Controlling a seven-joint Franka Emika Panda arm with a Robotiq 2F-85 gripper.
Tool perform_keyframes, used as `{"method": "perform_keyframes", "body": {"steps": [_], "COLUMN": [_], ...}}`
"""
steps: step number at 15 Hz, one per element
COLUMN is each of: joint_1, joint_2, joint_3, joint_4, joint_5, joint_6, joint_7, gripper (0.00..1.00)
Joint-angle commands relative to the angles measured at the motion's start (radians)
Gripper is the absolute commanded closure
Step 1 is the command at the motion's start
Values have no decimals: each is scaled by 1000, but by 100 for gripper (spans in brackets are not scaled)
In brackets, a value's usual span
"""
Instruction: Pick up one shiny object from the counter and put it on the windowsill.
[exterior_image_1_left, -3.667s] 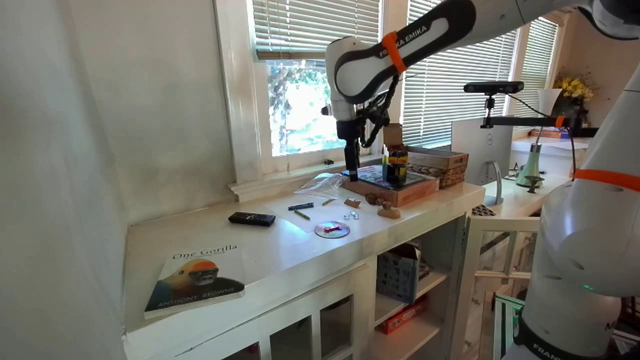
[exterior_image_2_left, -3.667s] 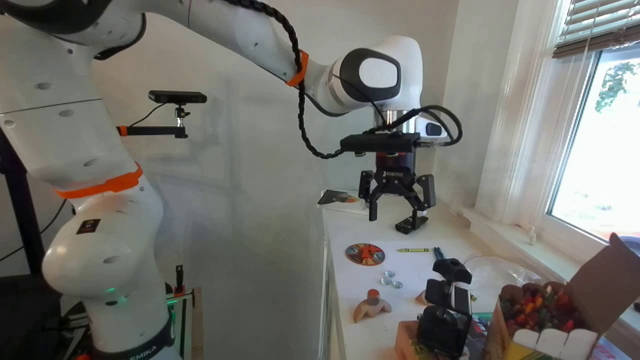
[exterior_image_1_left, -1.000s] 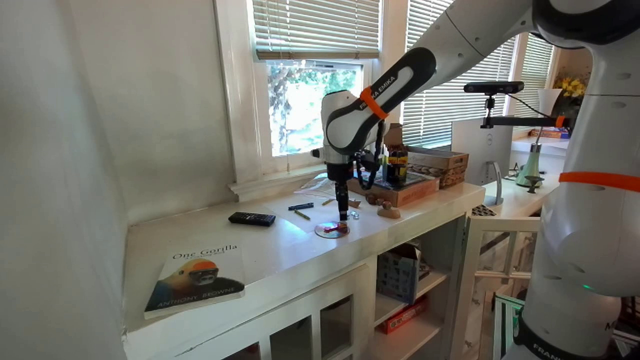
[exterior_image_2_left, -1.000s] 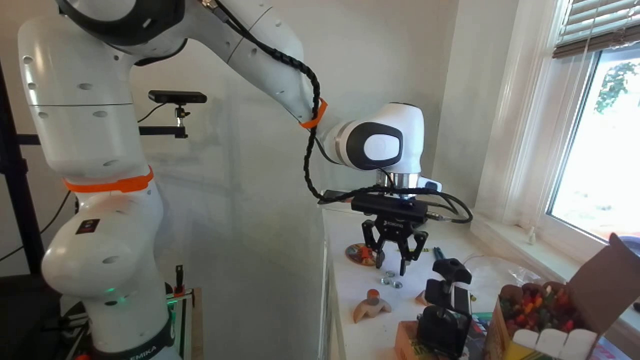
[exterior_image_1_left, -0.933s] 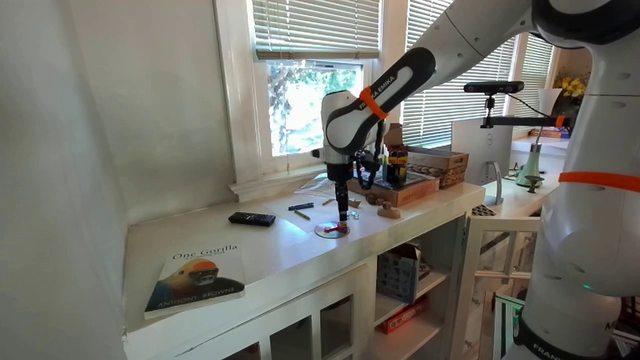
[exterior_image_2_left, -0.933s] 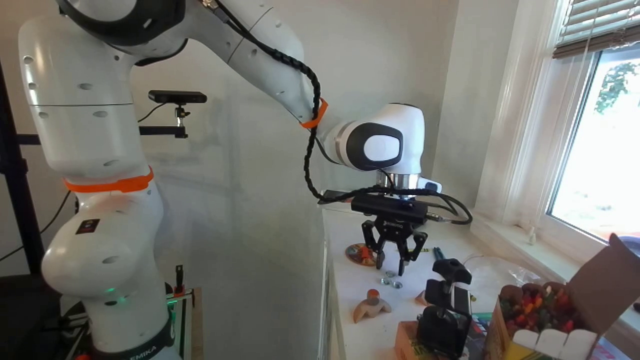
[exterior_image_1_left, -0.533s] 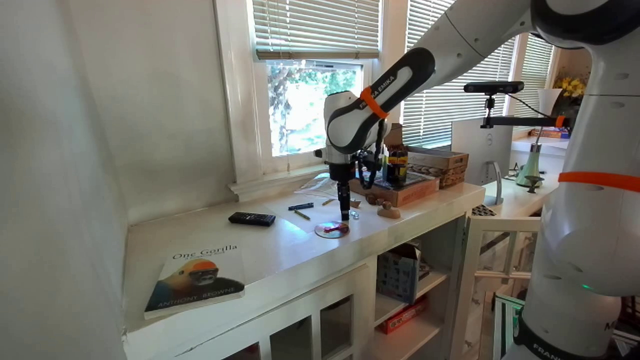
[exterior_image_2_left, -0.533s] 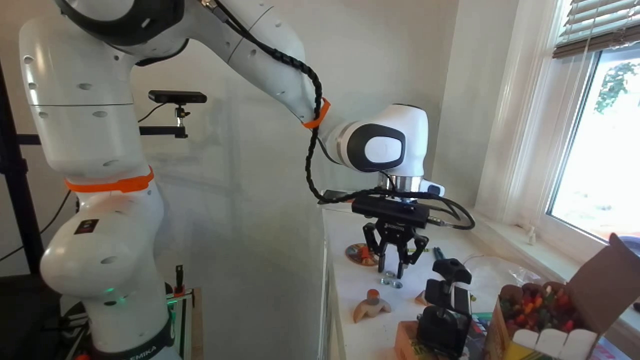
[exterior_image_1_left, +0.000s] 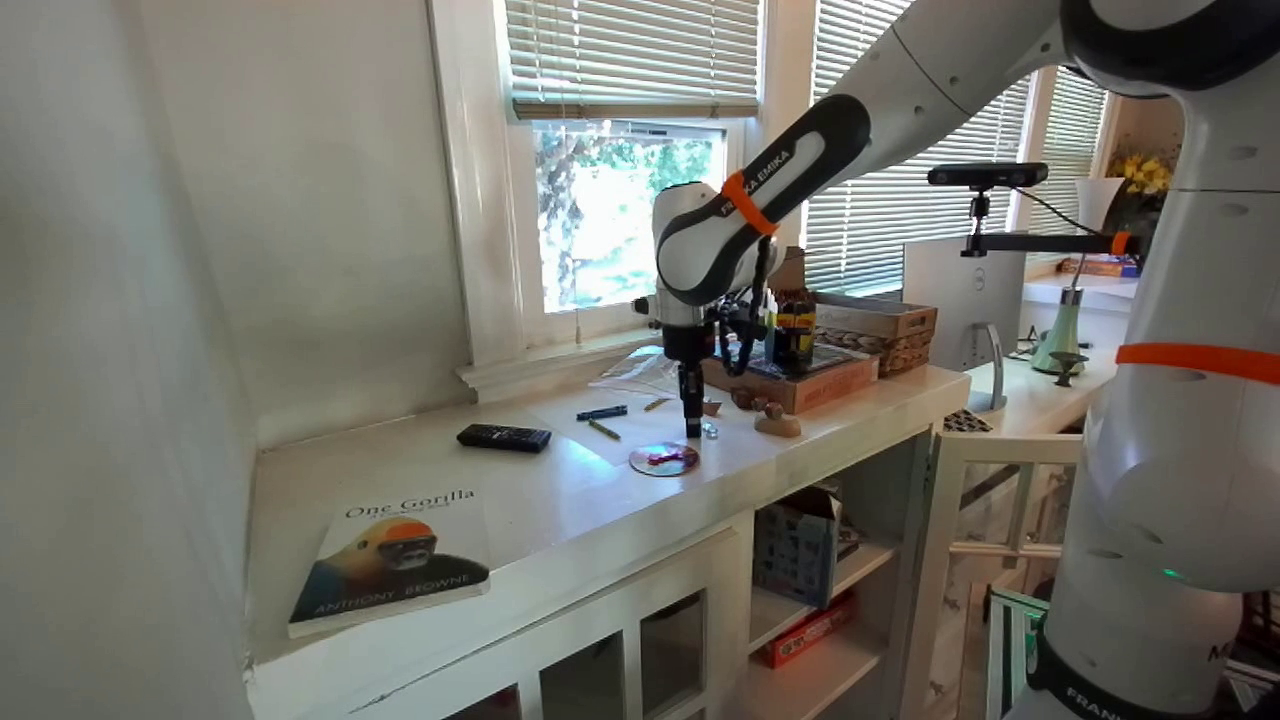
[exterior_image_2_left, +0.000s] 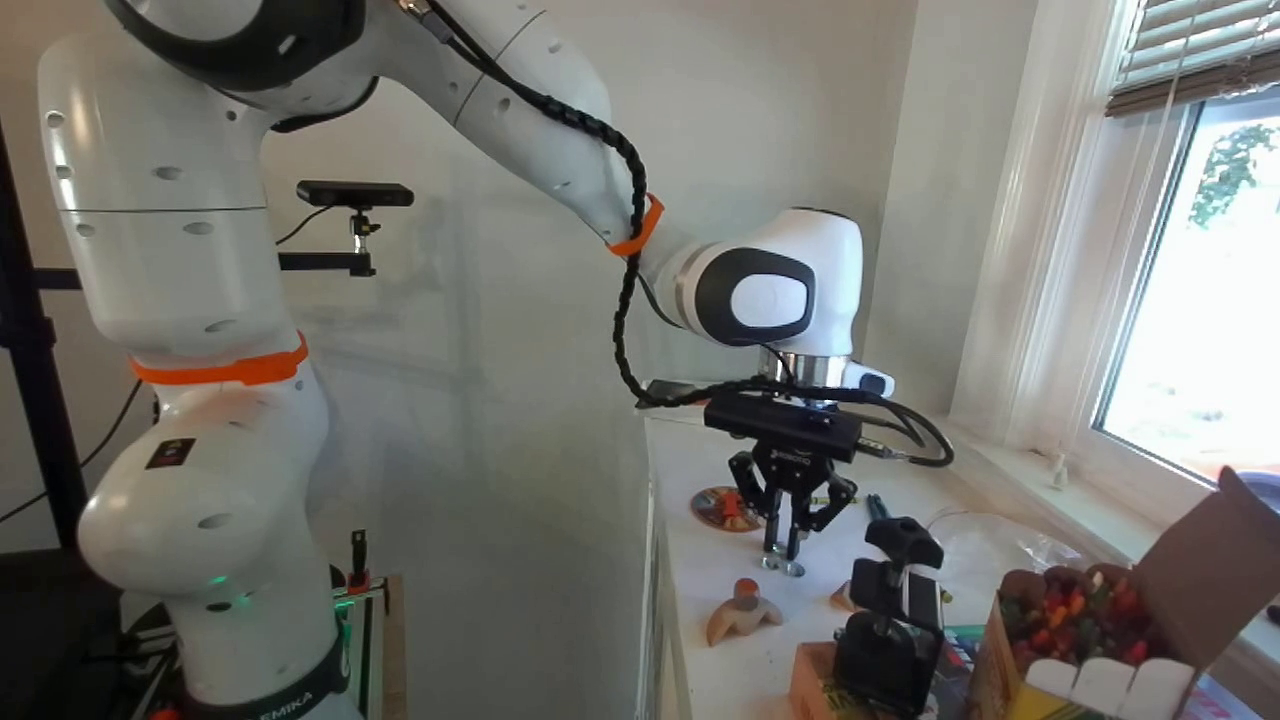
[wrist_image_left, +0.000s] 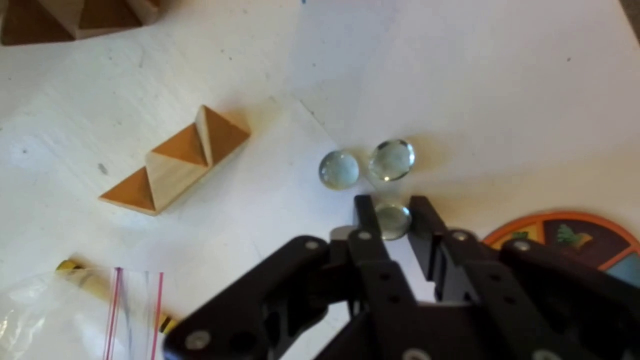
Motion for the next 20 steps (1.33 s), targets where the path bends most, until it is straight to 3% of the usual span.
{"method": "perform_keyframes", "body": {"steps": [1, 7, 11, 17, 20], "joint_1": [-5, -5, -9, -23, -42], "joint_2": [7, -18, -63, -35, 12], "joint_3": [-2, 3, 3, -15, -31], "joint_4": [4, 7, 76, 312, 431], "joint_5": [27, 9, -4, 9, 5], "joint_6": [-16, -49, -189, -366, -370], "joint_7": [-30, -8, 58, 160, 242], "gripper": [93, 94, 94, 94, 94]}}
